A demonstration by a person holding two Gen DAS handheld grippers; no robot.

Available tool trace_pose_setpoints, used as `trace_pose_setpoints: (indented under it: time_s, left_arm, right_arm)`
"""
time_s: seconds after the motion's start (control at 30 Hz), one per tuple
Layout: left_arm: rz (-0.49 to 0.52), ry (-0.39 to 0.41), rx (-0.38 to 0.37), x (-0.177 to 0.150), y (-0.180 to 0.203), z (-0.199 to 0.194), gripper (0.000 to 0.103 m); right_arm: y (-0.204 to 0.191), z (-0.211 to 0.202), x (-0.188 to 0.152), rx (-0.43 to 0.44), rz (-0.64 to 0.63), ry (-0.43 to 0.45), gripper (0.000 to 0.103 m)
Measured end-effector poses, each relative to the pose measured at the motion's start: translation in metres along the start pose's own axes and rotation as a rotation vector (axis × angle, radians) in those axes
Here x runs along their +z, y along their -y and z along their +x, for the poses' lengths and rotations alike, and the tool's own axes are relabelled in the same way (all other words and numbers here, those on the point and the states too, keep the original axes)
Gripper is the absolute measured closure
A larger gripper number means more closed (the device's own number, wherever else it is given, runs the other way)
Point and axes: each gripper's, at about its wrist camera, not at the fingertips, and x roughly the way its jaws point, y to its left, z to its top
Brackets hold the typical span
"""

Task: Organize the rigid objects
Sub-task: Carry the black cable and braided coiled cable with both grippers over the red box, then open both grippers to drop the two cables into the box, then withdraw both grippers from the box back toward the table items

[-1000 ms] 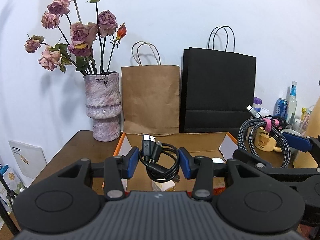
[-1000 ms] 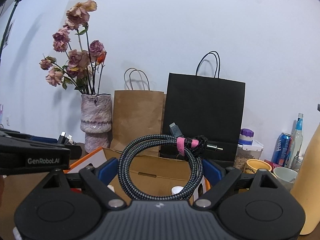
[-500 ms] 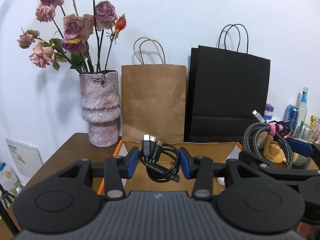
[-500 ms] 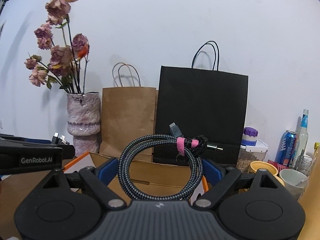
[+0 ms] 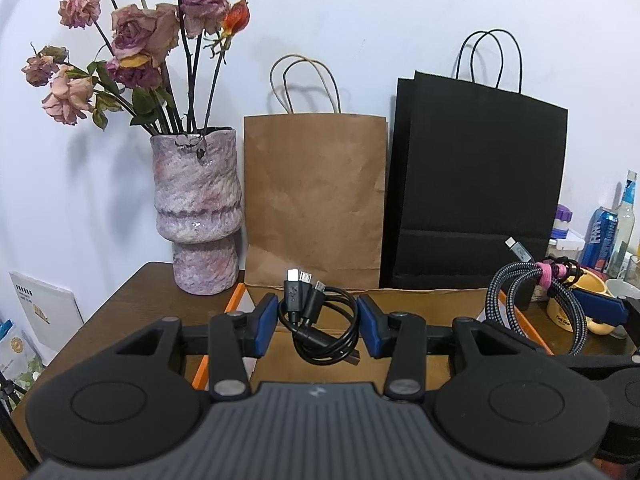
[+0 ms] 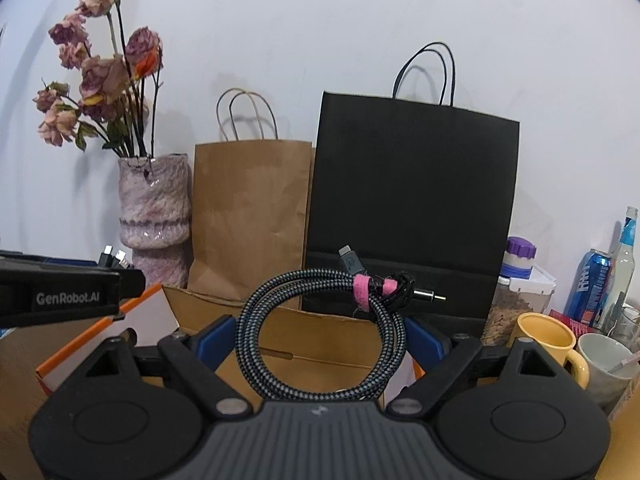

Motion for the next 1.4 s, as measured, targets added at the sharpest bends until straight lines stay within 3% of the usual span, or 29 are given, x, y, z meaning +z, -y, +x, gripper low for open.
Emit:
trace_pose_setpoints:
  time_s: [0.73,0.8,0.87,0.9,1.4]
  left_arm:
    - [0.012,-0.13,0.035,-0.015,-0.003,0.048,0.059]
    - [0.018,-0.139,0.036,-0.016,-0.002,0.049,0.051]
    - [0.022,-0.138,0.049,-0.015,-0.001,0.049,0.003]
    - [0.024,-0.125,0.06,-0.015,-0.001,0.047,0.0]
    - [0.03,-0.124,0.077,-0.014,0.0,0.047,0.0]
  right_arm:
    - [0.004,0.033,-0.019,0.009,0.003,-0.078,0.013]
    - [0.004,0.036,-0.019,0.021,-0.002,-0.108,0.012]
    - [0.004,0.04,-0.02,0.012,-0.002,-0.127,0.005]
    - [0.005,0.041,-0.021,-0.005,-0.002,-0.129,0.0]
    - [0.008,0.04,-0.021,-0.016,0.013,-0.139,0.0]
